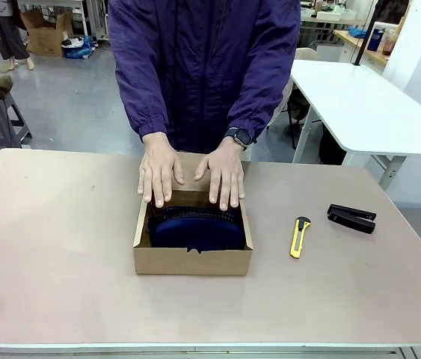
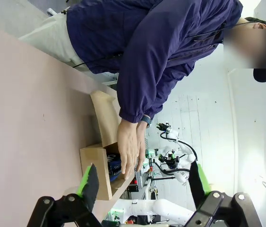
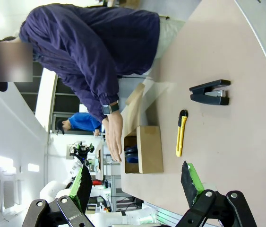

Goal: Pack the item into the box.
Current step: Close the Mailer Box.

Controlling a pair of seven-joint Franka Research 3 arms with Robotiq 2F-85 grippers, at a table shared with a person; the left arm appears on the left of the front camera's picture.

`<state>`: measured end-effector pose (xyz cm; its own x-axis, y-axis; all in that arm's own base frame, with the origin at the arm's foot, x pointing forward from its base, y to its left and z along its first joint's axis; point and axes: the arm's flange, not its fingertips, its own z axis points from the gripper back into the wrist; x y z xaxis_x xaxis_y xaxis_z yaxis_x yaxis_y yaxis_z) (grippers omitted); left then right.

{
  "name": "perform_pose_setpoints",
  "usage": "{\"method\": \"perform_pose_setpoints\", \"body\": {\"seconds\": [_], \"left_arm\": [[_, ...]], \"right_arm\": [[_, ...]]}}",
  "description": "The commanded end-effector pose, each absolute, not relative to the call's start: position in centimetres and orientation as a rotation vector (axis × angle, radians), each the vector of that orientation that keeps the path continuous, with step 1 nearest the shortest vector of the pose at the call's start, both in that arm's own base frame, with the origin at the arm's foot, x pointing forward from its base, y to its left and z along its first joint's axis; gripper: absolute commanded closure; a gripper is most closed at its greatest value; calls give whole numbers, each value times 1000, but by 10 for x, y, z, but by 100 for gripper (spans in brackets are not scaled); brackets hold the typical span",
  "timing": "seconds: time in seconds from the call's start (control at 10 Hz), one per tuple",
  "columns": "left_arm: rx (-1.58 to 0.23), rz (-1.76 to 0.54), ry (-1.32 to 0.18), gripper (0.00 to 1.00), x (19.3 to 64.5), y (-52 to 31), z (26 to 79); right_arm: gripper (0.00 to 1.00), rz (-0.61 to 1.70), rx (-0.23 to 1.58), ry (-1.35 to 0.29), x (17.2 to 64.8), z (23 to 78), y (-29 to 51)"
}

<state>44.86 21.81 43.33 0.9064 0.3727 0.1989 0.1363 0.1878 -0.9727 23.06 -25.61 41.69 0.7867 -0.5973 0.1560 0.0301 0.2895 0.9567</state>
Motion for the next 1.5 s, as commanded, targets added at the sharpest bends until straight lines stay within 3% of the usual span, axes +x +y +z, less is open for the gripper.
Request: {"method": "perform_pose_setpoints", "body": {"seconds": [0.0, 0.2, 0.6, 1.0, 1.4], "left_arm": [[-1385, 174, -441, 0, 449, 218, 433], [-1380, 187, -425, 0, 467, 184, 441], [-1332, 168, -411, 0, 534, 93, 450], [-1211, 111, -281, 0, 561, 25, 410], [-1157, 169, -289, 0, 564, -15, 347]], "right_arm": [[0, -432, 1230, -586, 233, 418, -256], [0, -424, 1197, -551, 240, 422, -242], [0, -144, 1109, -424, 311, 426, -132], [0, 14, 1052, -371, 377, 405, -37], [0, 96, 1098, -322, 427, 352, 31]]}}
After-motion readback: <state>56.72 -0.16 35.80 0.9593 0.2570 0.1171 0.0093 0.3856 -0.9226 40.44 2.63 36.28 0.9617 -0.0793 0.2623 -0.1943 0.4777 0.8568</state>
